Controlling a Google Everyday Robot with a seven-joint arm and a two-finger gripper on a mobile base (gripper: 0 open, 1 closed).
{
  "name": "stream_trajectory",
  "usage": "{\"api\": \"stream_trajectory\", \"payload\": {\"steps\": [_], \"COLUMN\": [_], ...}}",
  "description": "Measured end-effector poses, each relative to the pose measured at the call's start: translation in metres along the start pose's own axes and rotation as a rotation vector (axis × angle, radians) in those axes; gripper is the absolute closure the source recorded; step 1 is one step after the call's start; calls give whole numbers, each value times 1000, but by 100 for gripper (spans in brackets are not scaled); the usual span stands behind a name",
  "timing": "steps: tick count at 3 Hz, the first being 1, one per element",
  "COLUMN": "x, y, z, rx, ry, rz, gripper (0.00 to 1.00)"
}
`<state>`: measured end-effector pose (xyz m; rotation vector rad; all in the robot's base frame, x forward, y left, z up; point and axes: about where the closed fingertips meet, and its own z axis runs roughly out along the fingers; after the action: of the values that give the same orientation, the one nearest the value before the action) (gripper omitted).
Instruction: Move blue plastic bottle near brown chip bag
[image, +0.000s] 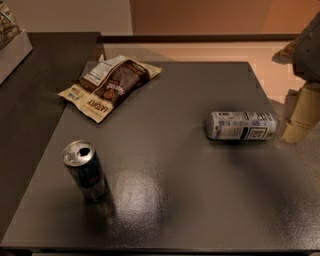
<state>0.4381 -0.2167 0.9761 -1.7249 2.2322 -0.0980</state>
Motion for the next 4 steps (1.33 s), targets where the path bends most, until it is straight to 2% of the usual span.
{"api": "stream_trajectory", "payload": {"steps": [2, 4], "x": [-3, -19], "y": [-4, -29], "z": [7, 56], "rx": [-5, -29], "ry": [9, -2], "rz": [-17, -99], "gripper": [0, 0]}}
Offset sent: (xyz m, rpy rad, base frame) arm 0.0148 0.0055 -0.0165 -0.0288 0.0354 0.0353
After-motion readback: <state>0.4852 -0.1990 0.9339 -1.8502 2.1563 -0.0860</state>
